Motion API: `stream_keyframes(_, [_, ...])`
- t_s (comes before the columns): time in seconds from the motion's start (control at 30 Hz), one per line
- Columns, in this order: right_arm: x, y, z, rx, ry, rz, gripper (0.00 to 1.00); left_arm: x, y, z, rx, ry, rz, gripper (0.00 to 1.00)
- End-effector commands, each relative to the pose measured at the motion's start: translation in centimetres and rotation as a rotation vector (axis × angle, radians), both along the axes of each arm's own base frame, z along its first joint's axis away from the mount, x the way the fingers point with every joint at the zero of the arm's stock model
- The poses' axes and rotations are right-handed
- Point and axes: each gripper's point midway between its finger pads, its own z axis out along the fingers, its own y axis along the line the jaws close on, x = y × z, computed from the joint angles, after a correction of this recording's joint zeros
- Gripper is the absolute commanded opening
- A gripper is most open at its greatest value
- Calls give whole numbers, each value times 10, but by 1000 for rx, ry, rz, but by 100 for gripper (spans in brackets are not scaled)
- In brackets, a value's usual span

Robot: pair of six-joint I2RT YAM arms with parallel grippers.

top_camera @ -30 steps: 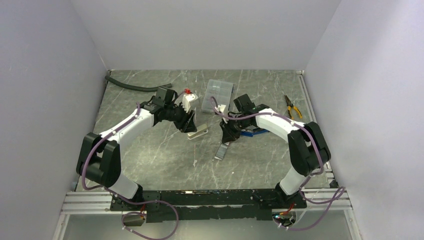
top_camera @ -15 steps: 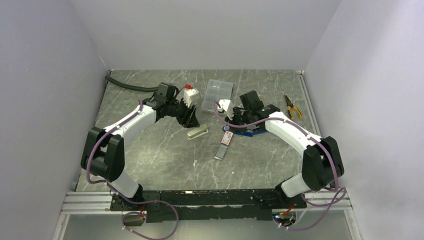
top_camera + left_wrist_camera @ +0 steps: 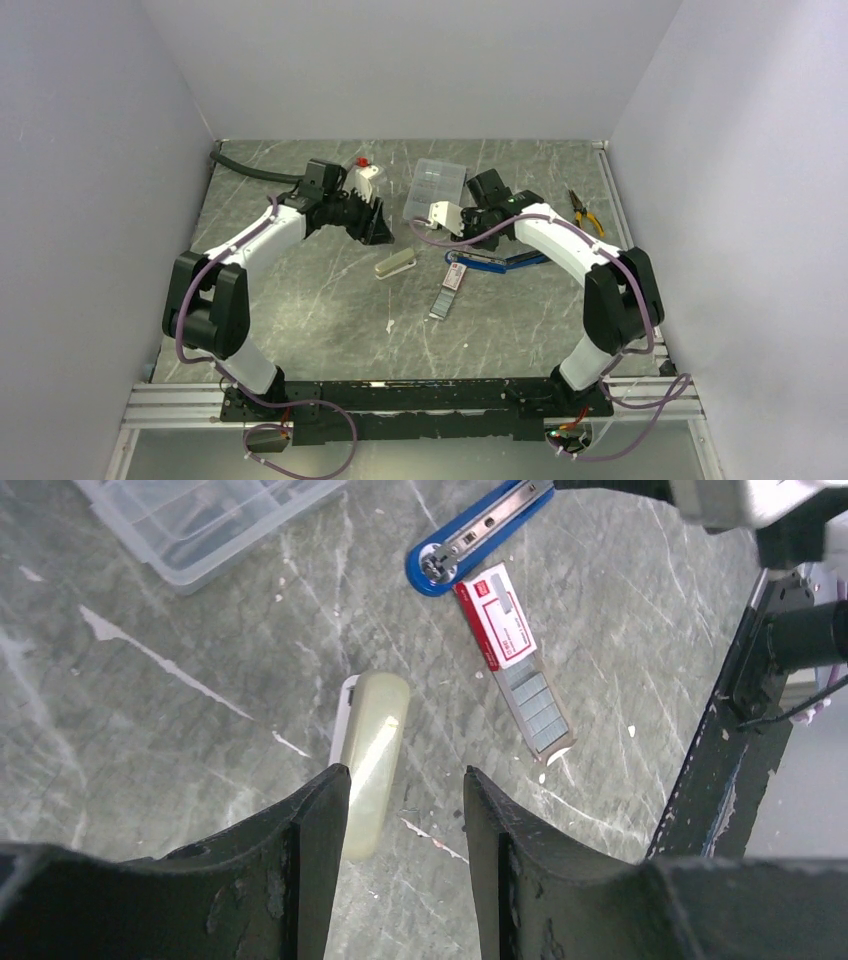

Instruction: Load the staples into the stapler

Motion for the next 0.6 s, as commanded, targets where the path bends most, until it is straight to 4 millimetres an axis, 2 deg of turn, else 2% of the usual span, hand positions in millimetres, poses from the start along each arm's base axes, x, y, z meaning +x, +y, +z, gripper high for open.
stream_keyframes(0.0, [5, -5, -1, -98, 23, 49, 12, 16, 1, 26, -57, -32, 46, 51])
stream_keyframes(0.57, [1, 8, -19, -163, 122, 56, 12, 13, 0, 26, -65, -15, 23, 51])
